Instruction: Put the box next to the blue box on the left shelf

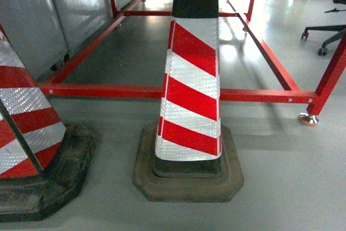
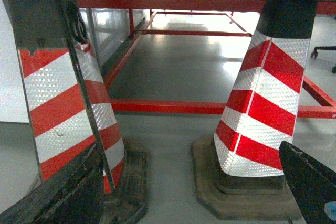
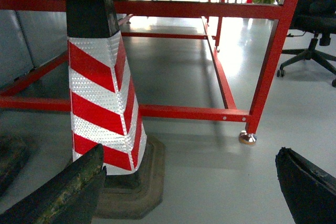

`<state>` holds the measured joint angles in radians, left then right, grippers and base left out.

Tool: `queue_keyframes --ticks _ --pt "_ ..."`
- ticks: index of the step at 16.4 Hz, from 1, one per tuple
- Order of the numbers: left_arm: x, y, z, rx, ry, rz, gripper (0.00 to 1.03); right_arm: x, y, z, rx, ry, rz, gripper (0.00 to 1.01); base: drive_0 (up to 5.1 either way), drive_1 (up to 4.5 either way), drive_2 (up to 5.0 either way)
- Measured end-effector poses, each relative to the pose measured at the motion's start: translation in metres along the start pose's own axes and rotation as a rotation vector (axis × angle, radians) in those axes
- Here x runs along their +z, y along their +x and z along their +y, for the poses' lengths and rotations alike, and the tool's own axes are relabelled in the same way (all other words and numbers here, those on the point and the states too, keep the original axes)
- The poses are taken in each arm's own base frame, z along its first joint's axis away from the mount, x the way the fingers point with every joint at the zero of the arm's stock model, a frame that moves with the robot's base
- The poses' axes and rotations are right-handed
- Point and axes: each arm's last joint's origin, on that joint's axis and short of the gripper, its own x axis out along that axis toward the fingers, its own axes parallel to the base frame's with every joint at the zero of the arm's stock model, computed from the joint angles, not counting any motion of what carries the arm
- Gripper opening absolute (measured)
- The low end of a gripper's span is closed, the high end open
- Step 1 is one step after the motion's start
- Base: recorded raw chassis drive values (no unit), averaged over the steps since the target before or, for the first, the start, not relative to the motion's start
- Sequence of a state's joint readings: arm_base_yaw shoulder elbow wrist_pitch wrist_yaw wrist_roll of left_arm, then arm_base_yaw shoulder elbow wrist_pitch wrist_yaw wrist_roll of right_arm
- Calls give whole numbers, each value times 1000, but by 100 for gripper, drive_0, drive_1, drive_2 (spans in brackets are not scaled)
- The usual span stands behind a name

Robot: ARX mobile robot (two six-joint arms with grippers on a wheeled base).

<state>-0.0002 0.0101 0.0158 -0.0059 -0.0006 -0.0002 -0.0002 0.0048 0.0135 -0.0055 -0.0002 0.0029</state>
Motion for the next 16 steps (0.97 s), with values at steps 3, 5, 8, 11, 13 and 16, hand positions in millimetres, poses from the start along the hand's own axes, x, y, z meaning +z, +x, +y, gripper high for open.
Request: queue_keyframes --ticks 3,5,8,11,13,16 --pt "0 0 0 0 0 0 98 0 0 0 0 0 0 98 0 0 0" --pt "0 0 0 0 0 0 98 0 0 0 0 0 0 98 0 0 0" --pt "0 0 0 0 0 2 98 0 0 0 0 0 1 98 0 0 0" --pt "0 0 0 1 0 -1 98 0 0 0 0 0 -1 98 0 0 0" --pt "0 0 0 0 0 2 98 0 0 0 0 0 -1 98 0 0 0" --pt "0 0 0 0 1 0 98 0 0 0 0 0 0 98 0 0 0"
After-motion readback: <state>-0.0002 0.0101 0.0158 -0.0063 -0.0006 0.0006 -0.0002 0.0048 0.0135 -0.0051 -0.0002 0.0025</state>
